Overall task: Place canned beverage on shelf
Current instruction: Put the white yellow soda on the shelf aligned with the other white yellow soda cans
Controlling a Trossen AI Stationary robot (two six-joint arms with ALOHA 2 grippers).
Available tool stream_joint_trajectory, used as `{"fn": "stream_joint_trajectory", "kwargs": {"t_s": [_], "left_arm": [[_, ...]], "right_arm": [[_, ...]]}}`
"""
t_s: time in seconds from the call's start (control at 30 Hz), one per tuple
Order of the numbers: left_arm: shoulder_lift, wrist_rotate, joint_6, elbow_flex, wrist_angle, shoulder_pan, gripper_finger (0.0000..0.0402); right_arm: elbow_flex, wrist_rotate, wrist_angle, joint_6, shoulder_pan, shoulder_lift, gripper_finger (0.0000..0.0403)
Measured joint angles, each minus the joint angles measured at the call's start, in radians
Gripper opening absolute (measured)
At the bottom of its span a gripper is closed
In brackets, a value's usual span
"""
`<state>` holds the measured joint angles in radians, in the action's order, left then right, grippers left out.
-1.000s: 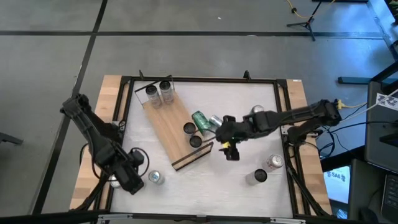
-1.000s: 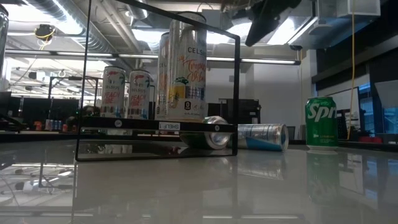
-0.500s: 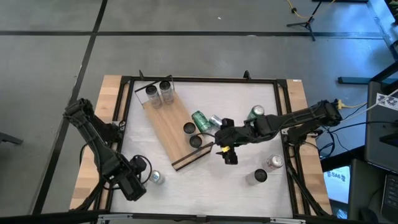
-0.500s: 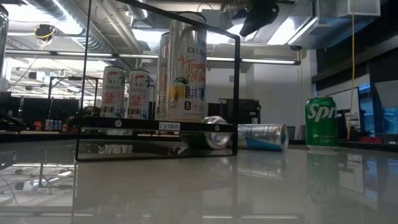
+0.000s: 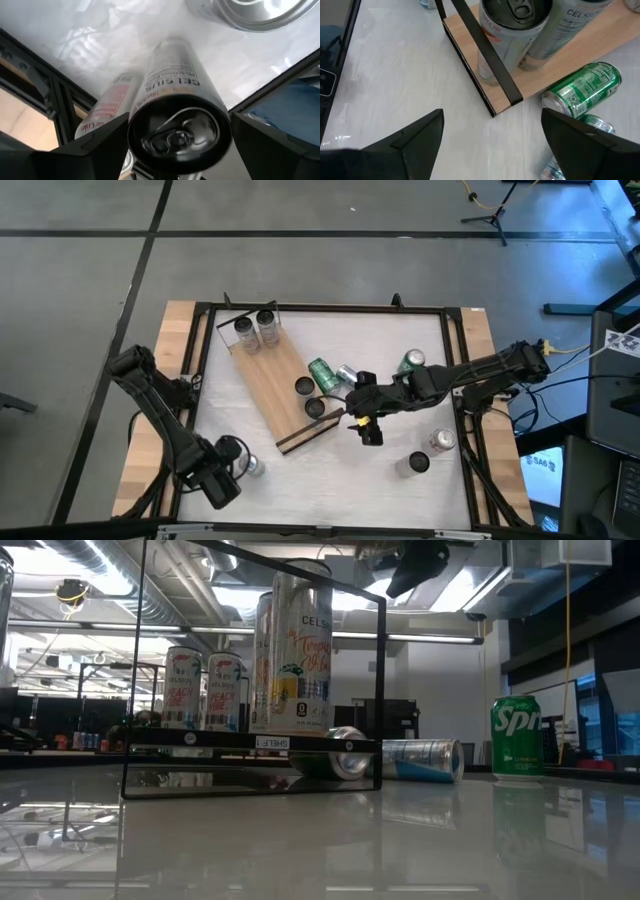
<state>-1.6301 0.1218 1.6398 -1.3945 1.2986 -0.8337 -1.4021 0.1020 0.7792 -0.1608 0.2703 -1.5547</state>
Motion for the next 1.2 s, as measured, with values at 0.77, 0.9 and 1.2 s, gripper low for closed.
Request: {"fn": "stream_joint_trajectory", "kwargs": {"t_s": [0.77,0.9,1.2], "left_arm": [[0.002,-0.003,-0.033,0.001,0.001,0.005,0.0239],[0.046,0.016,-0.053,0.002,0.004,0.022,0.024],[0.185,0.02,-0.054,0.001,0.067,0.08,0.024]], "right_arm": [[0.0,0.0,0.0,0.002,0.0,0.0,0.0331],[0.0,-0.001,0.0,0.002,0.0,0.0,0.0331],[0.0,-0.001,0.0,0.002,0.0,0.0,0.0331]]}}
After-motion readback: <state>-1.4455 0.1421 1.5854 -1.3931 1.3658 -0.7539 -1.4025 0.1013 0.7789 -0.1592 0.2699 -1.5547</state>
